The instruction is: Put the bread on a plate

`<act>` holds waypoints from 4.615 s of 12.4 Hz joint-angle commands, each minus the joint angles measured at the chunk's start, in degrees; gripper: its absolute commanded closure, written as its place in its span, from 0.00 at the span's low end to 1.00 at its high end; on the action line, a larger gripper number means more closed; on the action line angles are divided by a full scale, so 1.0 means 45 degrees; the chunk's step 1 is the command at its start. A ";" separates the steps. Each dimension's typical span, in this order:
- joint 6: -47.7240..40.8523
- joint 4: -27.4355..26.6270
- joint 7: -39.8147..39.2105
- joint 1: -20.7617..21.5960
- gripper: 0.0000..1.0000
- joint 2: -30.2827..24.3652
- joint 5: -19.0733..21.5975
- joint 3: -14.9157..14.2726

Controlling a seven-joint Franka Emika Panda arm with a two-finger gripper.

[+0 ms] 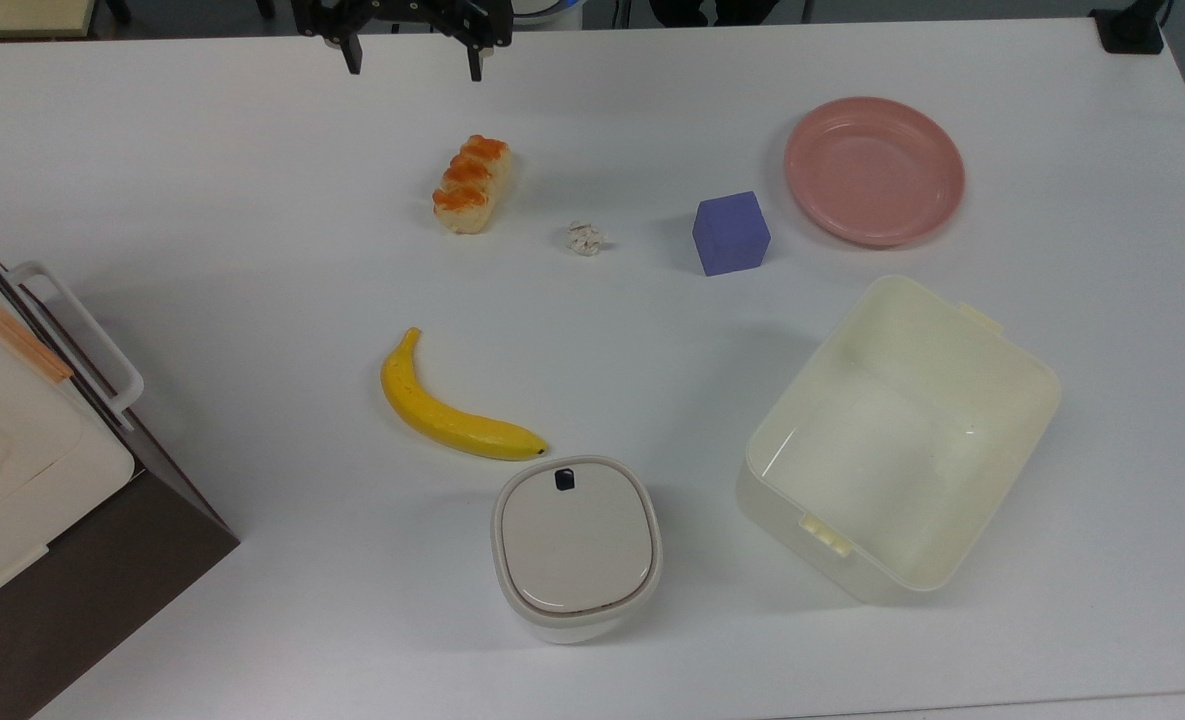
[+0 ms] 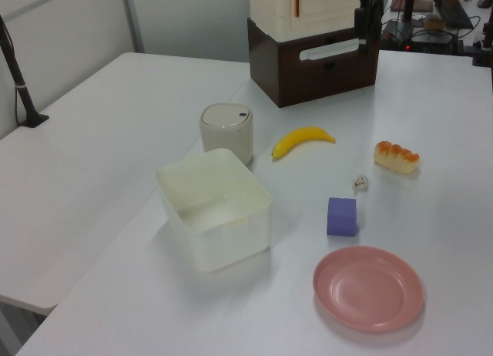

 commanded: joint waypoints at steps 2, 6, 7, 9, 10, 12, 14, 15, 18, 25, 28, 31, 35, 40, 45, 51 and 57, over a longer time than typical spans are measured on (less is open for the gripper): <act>0.0219 -0.0522 -0.0149 0.0194 0.00 -0.0059 0.0586 0.0165; 0.0239 -0.0464 -0.0149 0.0212 0.00 -0.0060 0.0566 0.0165; 0.0239 -0.0523 -0.0169 0.0213 0.00 -0.0060 0.0566 0.0165; 0.0258 -0.0523 -0.0169 0.0174 0.00 -0.0060 0.0566 0.0184; 0.0258 -0.0581 -0.0169 0.0193 0.00 -0.0060 0.0586 0.0262; 0.0278 -0.1010 -0.0169 0.0232 0.00 -0.0099 0.0528 0.0555; 0.0839 -0.1438 -0.0188 0.0310 0.00 -0.0099 0.0508 0.0672; 0.1521 -0.2021 -0.0169 0.0620 0.00 -0.0080 0.0469 0.0731; 0.3318 -0.4285 -0.0052 0.2063 0.00 -0.0080 0.0120 0.0751; 0.4124 -0.7160 0.3345 0.0626 0.00 -0.1347 -0.0466 0.0751; 0.6946 -0.9130 0.4554 0.0467 0.00 -0.1175 -0.1519 0.0771; 0.7523 -0.9527 0.3936 -0.0041 0.00 -0.0999 -0.1641 0.0732; 0.7778 -0.9586 0.2567 -0.0334 0.36 -0.0725 -0.1641 0.0693; 0.7623 -0.9470 0.2702 -0.0139 0.52 -0.0879 -0.1602 0.0770; 0.5282 -0.7054 0.2818 0.0912 0.61 -0.1388 -0.0338 0.1257; 0.5259 -0.4611 0.6992 0.5009 0.60 -0.0318 0.0526 0.2138; 0.5765 -0.3650 0.9474 0.7244 0.28 0.1733 0.0508 0.2857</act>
